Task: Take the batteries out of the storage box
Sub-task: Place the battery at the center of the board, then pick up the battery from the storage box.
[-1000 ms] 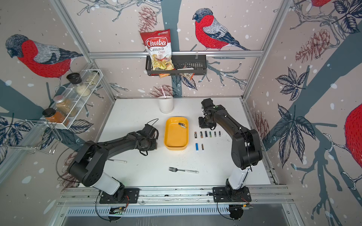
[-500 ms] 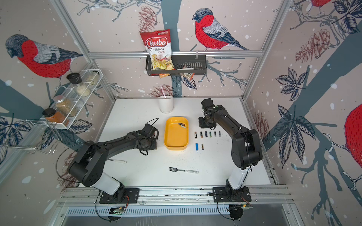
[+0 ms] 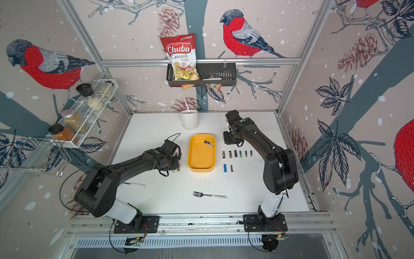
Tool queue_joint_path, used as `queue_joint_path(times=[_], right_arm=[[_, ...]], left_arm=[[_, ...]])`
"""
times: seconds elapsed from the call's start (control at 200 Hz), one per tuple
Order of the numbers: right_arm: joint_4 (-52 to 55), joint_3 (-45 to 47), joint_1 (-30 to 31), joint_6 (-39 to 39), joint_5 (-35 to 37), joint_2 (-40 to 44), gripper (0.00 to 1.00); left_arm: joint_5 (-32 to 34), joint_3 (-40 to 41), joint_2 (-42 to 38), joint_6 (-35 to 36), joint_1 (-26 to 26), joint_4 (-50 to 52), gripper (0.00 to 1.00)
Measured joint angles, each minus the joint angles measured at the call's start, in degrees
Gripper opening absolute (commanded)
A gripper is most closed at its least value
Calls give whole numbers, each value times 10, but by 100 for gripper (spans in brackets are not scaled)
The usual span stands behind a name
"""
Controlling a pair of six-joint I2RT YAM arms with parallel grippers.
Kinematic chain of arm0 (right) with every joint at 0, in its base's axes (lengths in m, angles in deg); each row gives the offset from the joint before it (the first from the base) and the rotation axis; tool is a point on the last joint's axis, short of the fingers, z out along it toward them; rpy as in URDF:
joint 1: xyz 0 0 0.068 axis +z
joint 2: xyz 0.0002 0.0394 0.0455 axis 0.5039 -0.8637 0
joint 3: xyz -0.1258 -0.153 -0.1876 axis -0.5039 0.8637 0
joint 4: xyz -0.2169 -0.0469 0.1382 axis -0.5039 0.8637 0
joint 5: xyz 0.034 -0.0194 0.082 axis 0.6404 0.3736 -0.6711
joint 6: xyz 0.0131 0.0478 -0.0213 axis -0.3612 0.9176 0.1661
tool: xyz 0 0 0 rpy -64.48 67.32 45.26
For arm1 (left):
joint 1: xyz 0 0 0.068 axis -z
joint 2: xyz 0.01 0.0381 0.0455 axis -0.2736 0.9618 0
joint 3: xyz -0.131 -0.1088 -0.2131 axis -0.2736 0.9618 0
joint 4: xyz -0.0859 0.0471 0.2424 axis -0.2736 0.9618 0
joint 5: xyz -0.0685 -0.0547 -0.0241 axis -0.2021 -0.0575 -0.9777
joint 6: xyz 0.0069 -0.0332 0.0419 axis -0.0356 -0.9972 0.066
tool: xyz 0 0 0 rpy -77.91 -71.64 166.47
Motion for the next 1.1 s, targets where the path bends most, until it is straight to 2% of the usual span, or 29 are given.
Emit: queue_joint_path(times=[0.22, 0.475, 0.81, 1.096], right_arm=[[29, -101, 66, 0, 24, -53, 31], [50, -190, 130, -1, 53, -154, 31], [64, -261, 147, -20, 94, -268, 31], [70, -288, 147, -36, 117, -318, 31]], left_arm=[[0, -10, -8, 5, -3, 10, 29], [0, -12, -24, 9, -14, 21, 29], [-1, -10, -36, 10, -24, 25, 30], [-2, -8, -36, 10, -25, 25, 30]])
